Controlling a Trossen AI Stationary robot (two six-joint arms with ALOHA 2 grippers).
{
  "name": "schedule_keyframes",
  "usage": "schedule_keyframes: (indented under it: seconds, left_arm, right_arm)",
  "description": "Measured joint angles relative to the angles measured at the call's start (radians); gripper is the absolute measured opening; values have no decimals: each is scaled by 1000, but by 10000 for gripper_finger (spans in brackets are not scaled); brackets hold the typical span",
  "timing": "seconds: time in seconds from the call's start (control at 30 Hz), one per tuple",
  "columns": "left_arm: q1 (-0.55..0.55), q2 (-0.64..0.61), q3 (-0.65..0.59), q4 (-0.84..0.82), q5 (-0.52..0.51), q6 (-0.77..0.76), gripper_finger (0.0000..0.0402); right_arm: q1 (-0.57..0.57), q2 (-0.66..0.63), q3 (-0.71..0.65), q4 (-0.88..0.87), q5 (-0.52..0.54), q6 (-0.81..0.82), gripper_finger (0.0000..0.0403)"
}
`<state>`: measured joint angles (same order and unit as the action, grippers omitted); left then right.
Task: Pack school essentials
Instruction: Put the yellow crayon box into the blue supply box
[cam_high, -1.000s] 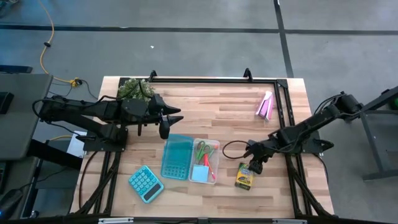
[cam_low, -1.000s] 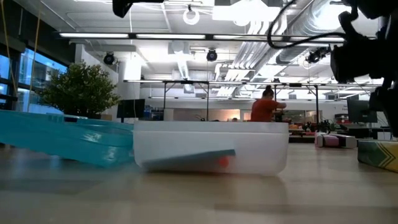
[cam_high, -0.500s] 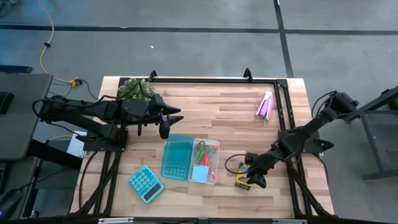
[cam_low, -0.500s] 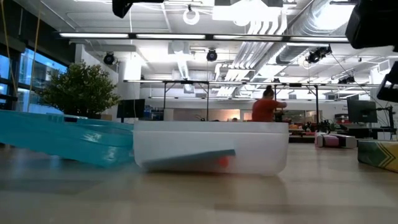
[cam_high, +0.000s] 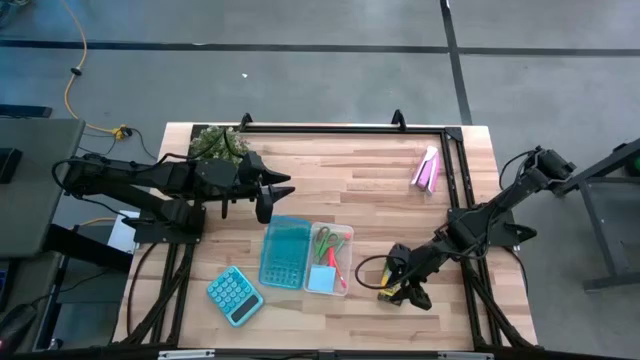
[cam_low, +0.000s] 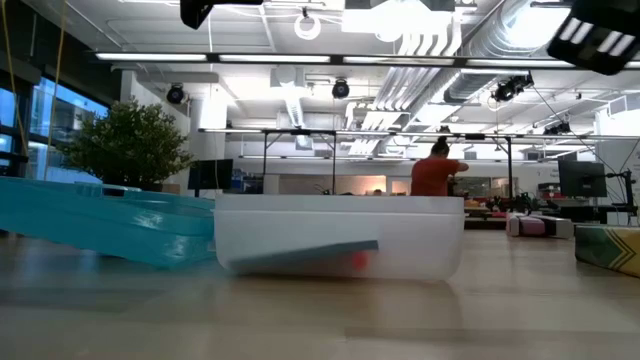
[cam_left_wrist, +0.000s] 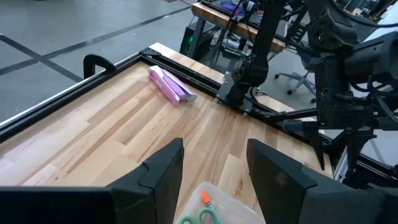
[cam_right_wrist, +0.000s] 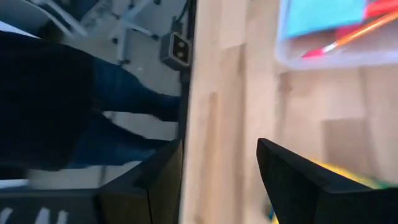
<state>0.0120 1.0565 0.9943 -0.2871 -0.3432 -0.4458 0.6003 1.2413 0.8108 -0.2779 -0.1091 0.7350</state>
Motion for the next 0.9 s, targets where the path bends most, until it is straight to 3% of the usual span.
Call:
schedule_keyframes:
  seconds: [0.2,0.33,0.47,0.7,0.9]
  left_arm:
    - [0,0,0,0,0,0,165]
    - [0,0,0,0,0,1,165]
    - [0,0,0,0,0,2,165]
    - [1,0,0,0,16,0,165]
    - [1,0,0,0,23,3,165]
  right_arm:
    - [-7,1,19,-6,139,9,201]
    - [-21,1,20,-8,102,77,209]
    - [-40,1,20,-33,24,82,252]
    - [-76,1,20,-89,-26,103,379]
    - [-77,1,20,-148,10,177,385]
